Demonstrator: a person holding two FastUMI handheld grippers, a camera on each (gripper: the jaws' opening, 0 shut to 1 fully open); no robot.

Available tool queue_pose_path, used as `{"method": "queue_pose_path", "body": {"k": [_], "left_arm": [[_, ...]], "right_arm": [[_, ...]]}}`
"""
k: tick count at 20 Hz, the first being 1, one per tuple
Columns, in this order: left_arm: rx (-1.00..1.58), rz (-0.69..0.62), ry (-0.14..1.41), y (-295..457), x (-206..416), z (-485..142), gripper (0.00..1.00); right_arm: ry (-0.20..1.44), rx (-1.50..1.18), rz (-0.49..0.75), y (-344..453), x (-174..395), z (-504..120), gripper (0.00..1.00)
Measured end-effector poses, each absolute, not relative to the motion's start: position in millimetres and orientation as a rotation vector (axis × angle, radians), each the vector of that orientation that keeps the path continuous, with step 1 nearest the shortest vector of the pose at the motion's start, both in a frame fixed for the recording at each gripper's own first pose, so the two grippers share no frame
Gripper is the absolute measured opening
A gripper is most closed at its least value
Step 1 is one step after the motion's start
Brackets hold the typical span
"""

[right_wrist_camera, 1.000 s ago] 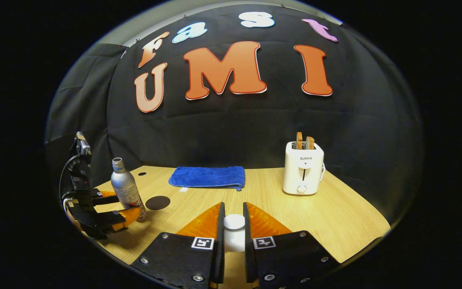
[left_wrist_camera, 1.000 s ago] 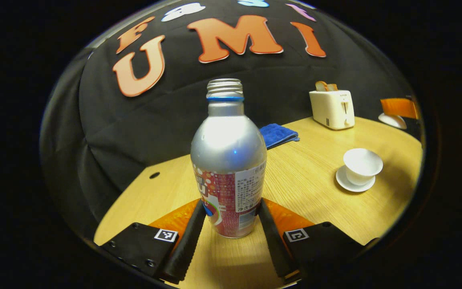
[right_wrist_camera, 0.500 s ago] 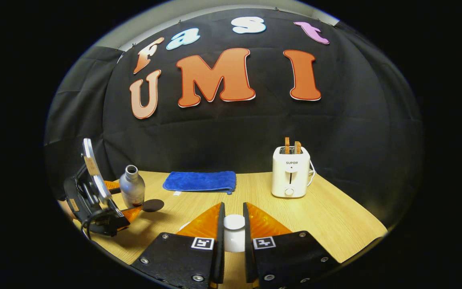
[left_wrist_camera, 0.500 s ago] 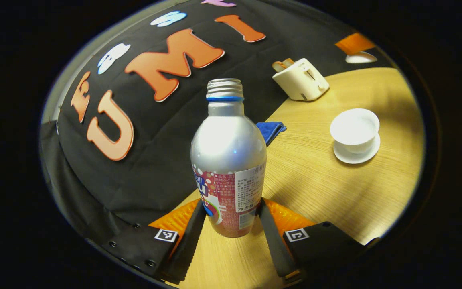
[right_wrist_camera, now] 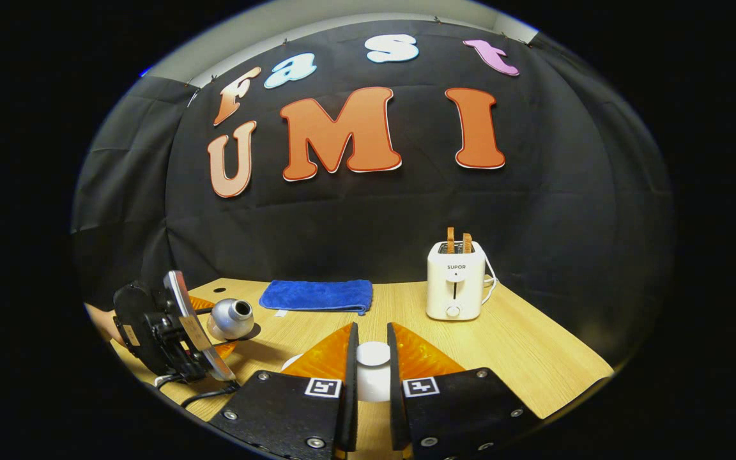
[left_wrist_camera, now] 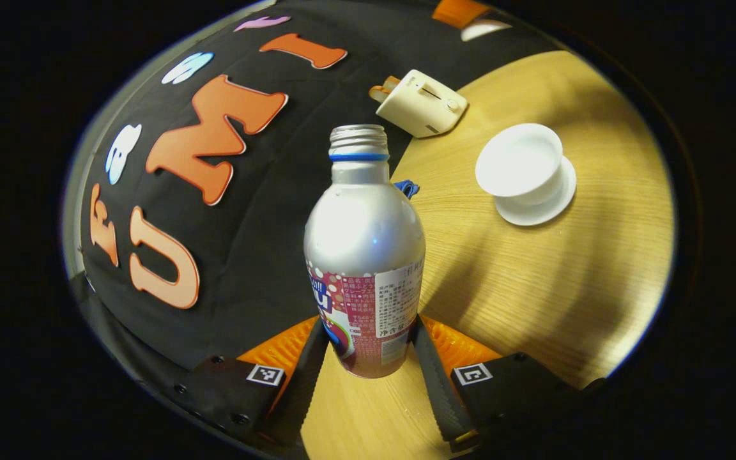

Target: Open the teacup lid with one hand, grasp the water bottle and pour water into the teacup with the other hand; after pouring, place the water bottle on the coaster and then close the teacup lid.

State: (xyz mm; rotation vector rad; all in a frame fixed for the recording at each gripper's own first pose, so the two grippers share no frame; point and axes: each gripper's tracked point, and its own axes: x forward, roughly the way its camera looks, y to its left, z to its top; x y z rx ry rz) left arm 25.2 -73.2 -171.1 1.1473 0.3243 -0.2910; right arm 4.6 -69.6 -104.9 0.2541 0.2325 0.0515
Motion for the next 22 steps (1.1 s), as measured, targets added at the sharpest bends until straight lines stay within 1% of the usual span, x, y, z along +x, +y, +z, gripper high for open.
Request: {"method": "queue_pose_path", "body": {"k": [7, 9, 12, 18, 19, 20, 21, 22], "left_arm": [[1.362, -0.34, 0.263, -81.5, 22.6, -155.9, 0.82], [1.406, -0.351, 0.261, -81.9, 20.8, -155.3, 0.8], [1.494, -0.365, 0.247, -84.4, 21.8, -147.8, 0.81], [1.62, -0.381, 0.198, -90.4, 27.2, -138.0, 0.81], [1.641, -0.383, 0.191, -91.3, 28.4, -136.5, 0.82], [1.664, -0.379, 0.196, -89.8, 28.4, -135.6, 0.82], [1.689, -0.378, 0.193, -88.4, 27.3, -133.0, 0.82], [1.714, -0.381, 0.191, -89.0, 28.0, -132.8, 0.82]], "right_arm": [[0.235, 0.263, 0.027, -84.1, -6.4, -108.7, 0.21], [0.235, 0.265, 0.025, -87.1, -9.6, -109.4, 0.21], [0.236, 0.267, 0.02, -90.3, -9.8, -109.1, 0.21], [0.228, 0.267, 0.017, -91.9, -12.6, -108.0, 0.21], [0.229, 0.27, 0.018, -92.0, -13.0, -108.2, 0.21], [0.227, 0.272, 0.017, -92.7, -12.7, -107.9, 0.26], [0.226, 0.273, 0.017, -92.7, -13.0, -108.2, 0.21], [0.226, 0.274, 0.016, -92.9, -12.8, -108.3, 0.21]]}}
